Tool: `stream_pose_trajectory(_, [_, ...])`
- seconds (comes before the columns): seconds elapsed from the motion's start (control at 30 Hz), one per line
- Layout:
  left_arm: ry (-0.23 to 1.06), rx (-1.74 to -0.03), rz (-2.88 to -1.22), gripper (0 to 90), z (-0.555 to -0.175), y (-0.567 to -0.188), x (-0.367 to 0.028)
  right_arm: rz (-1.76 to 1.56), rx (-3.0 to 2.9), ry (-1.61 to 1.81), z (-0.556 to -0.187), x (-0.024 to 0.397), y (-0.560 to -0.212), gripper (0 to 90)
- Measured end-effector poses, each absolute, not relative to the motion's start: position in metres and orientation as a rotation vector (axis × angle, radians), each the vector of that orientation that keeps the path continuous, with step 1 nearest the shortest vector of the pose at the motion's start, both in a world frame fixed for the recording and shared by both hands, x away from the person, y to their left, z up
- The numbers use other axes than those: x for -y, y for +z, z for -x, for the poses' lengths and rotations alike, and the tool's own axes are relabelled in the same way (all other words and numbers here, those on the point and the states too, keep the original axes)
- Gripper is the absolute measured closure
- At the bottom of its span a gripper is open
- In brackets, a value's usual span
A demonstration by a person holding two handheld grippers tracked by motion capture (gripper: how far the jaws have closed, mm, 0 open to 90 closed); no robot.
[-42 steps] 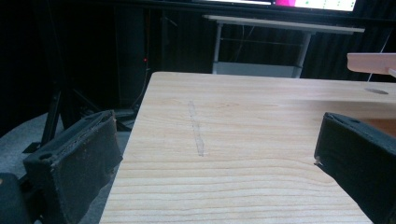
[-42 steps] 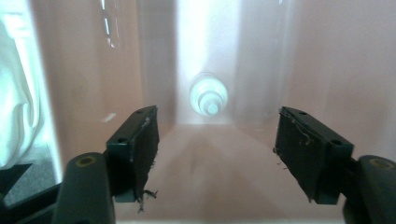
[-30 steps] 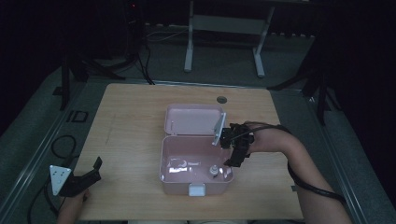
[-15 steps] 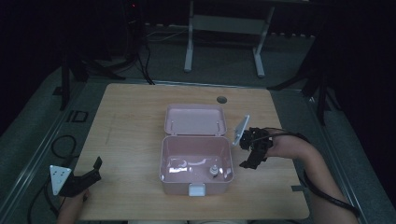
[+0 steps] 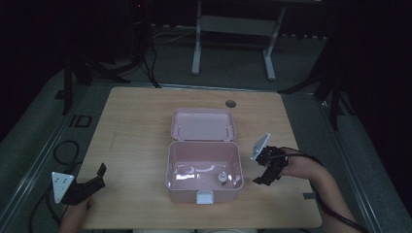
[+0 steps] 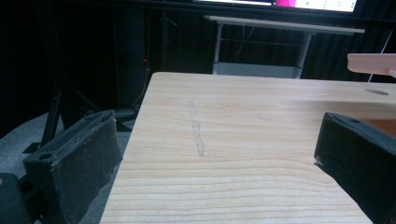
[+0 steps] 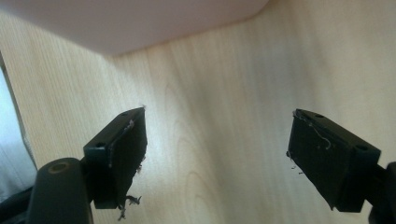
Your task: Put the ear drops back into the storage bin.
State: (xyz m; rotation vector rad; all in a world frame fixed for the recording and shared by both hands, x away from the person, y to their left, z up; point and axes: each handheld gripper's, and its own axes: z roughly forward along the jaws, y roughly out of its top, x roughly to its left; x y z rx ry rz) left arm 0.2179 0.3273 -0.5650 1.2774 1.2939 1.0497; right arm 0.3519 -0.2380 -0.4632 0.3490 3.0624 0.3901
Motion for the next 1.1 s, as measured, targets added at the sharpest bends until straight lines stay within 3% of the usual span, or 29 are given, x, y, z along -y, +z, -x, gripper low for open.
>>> stream_pose_trajectory(0.73, [1.053,-1.294,-1.278,0.4,-0.218,-0.565,-0.327,-0.659,-2.830,0.514,-0.353,0.312,-0.509,18.4])
stream_pose_trajectory(1.1, [1.055,-1.294,-1.276,0.4,-0.218,-0.565,-0.327,-0.886,-2.599,0.626,-0.349,0.331,-0.524,13.5])
